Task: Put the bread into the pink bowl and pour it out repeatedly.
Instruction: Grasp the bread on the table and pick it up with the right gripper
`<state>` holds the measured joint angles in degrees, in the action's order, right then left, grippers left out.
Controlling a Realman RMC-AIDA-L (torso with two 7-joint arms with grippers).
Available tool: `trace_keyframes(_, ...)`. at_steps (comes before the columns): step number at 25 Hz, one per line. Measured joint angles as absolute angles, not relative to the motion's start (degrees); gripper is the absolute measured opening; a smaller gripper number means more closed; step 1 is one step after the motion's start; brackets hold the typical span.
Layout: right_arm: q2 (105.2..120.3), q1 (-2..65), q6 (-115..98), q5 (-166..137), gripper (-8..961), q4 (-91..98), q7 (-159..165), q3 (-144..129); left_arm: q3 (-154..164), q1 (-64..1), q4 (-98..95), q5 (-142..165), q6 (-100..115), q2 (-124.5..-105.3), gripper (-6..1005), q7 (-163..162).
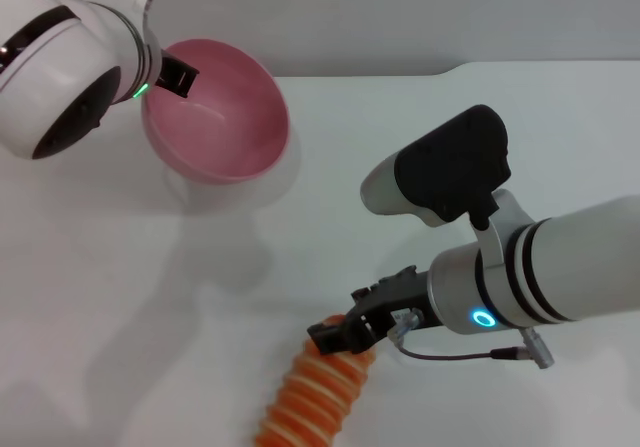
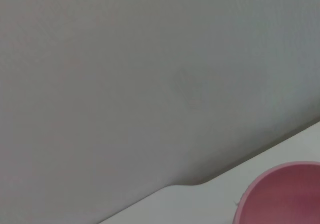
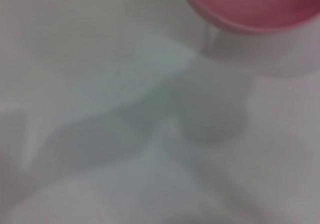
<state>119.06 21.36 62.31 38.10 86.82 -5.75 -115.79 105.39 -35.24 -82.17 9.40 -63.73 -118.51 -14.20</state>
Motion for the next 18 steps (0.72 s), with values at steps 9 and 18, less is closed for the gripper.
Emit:
trace_keyframes(9, 119.00, 21.9, 60.2, 38.0, 717, 84.3, -5.9, -115.5, 105.6, -35.2, -82.2, 9.4, -63.6, -118.57, 34, -14.2)
trace_keyframes(18, 119.12, 22.6, 58.7, 38.6, 719, 82.5, -5.7, -116.0, 105.6, -35.3, -82.2, 9.4, -63.6, -118.57, 34, -14.2)
